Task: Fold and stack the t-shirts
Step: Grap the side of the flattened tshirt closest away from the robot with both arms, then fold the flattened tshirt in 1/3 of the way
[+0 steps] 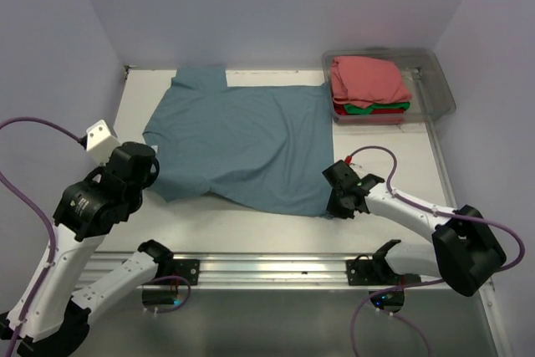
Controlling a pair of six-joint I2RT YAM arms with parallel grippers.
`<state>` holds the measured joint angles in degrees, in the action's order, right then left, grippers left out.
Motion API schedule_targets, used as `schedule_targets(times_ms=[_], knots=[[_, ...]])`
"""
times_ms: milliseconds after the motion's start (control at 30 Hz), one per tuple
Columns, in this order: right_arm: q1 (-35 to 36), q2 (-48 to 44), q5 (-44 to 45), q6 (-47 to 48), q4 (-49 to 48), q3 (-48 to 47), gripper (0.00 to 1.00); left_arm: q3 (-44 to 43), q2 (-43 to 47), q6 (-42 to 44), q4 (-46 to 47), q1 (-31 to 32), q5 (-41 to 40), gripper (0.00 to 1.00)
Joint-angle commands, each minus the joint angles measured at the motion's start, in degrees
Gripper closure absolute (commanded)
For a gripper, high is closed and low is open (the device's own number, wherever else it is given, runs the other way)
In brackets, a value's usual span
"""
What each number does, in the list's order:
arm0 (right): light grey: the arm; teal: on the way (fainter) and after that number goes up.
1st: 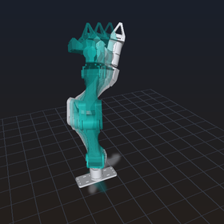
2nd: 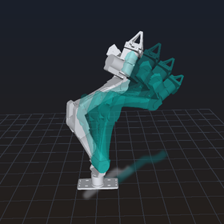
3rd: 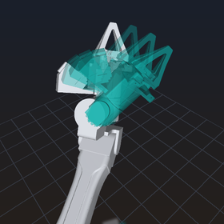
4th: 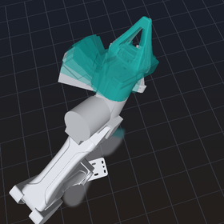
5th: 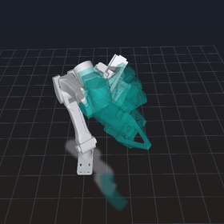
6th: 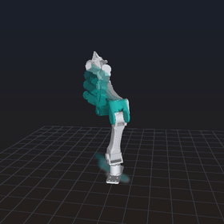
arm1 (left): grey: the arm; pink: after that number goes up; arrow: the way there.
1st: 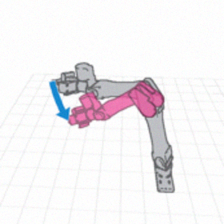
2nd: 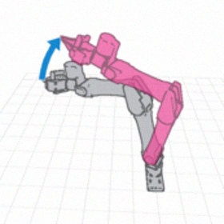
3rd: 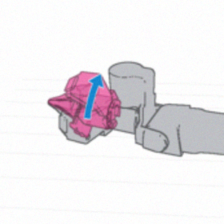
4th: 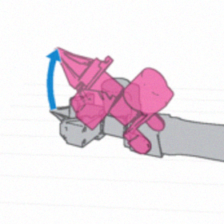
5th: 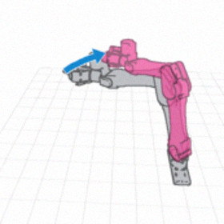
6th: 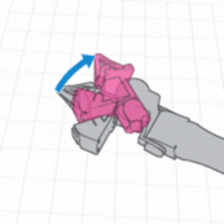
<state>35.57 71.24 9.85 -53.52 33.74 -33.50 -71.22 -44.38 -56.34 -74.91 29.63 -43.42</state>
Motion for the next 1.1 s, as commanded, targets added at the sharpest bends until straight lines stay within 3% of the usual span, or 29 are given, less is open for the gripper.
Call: schedule_targets(times_ms=[0,333,633,800,1067], knots=[[0.1,-1.8,-0.8,0.4,1.6,0.6,1.0,1.5,1.3,1.0,2.0,-0.4,-2.4,1.0],[0.1,-11.6,10.4,3.2,15.3,-11.6,1.0,6.8,2.7,2.3,5.5,-0.4,-3.3,1.0],[0.1,-9.5,15.0,4.5,17.1,-15.0,1.0,7.2,2.3,1.8,4.3,-0.4,-6.5,1.0],[-0.2,-9.5,24.6,6.5,20.2,-19.3,1.0,9.1,2.1,1.3,4.2,-0.4,-9.0,1.0],[-1.6,-7.4,28.2,10.4,17.9,-23.2,1.0,14.1,2.3,7.0,13.6,-0.4,-6.8,1.0]])
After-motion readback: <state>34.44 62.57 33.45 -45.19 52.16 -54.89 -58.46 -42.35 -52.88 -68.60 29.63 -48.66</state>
